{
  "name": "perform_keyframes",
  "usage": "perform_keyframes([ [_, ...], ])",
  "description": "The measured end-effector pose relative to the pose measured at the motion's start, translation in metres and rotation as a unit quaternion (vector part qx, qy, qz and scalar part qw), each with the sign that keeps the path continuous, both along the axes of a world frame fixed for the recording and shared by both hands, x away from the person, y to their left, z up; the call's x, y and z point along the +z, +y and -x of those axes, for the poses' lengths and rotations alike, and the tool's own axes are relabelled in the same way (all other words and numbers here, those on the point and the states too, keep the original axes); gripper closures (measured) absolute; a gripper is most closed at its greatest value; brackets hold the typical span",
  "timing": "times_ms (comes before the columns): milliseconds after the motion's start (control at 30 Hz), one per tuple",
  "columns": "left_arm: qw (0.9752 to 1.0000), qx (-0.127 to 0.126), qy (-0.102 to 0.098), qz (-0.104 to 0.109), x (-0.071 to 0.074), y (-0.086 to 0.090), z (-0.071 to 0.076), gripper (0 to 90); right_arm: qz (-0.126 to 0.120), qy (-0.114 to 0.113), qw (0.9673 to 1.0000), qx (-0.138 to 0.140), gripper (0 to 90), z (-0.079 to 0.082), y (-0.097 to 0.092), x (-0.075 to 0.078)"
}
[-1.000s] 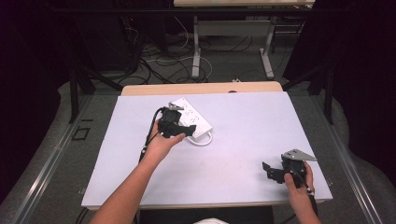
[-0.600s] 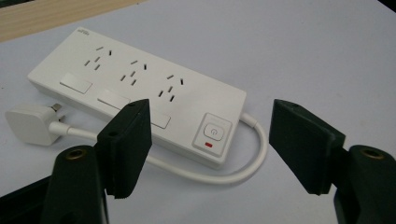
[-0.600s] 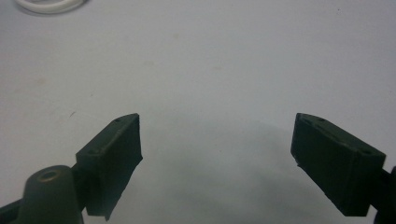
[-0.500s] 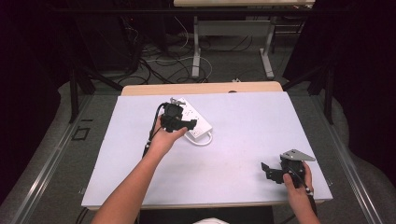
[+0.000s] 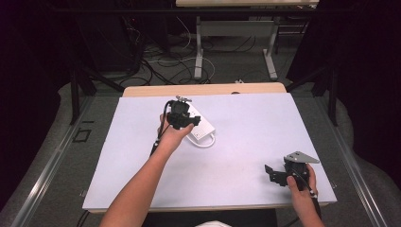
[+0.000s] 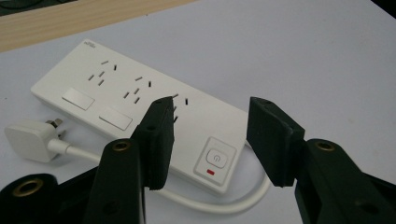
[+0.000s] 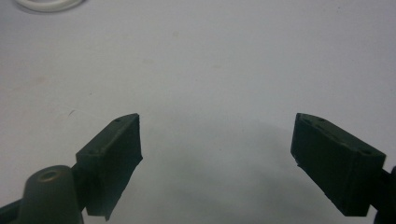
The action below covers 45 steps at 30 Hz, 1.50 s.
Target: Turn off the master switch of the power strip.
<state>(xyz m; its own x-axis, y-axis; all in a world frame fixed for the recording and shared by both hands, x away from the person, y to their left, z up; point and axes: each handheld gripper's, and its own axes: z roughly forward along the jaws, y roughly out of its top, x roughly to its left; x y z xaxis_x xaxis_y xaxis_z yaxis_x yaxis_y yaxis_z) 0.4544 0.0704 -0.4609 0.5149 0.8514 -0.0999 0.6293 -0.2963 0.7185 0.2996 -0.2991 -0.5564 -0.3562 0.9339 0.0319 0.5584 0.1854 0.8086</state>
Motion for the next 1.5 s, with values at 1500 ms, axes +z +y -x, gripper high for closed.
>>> perform_keyframes([
  [1500, 0.9979, 0.0, 0.052, -0.038, -0.035, -0.032, -0.009, 85.7, 0.003, 0.001, 1.0, 0.007, 15.5, -0.001, 0.001, -0.001],
])
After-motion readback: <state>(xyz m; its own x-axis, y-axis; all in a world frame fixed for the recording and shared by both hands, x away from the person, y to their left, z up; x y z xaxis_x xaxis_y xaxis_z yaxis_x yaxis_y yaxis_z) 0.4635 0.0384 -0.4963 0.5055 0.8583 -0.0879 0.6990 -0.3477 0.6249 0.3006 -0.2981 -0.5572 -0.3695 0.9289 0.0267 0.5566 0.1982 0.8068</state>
